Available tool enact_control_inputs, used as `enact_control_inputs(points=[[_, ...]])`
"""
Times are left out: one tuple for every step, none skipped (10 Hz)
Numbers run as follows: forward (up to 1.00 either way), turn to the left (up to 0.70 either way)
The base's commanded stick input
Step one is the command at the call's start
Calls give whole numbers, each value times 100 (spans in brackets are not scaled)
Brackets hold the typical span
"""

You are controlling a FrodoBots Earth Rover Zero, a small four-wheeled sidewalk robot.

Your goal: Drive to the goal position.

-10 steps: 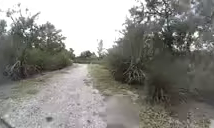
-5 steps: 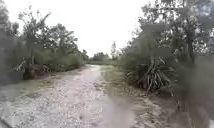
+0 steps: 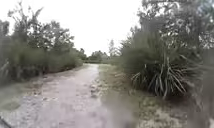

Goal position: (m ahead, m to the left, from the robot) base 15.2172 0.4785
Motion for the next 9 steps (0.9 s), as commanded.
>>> enact_control_inputs(points=[[70, 15], [70, 0], [70, 0], [70, 0], [70, 0], [70, 0], [70, 0], [70, 0], [70, 0]])
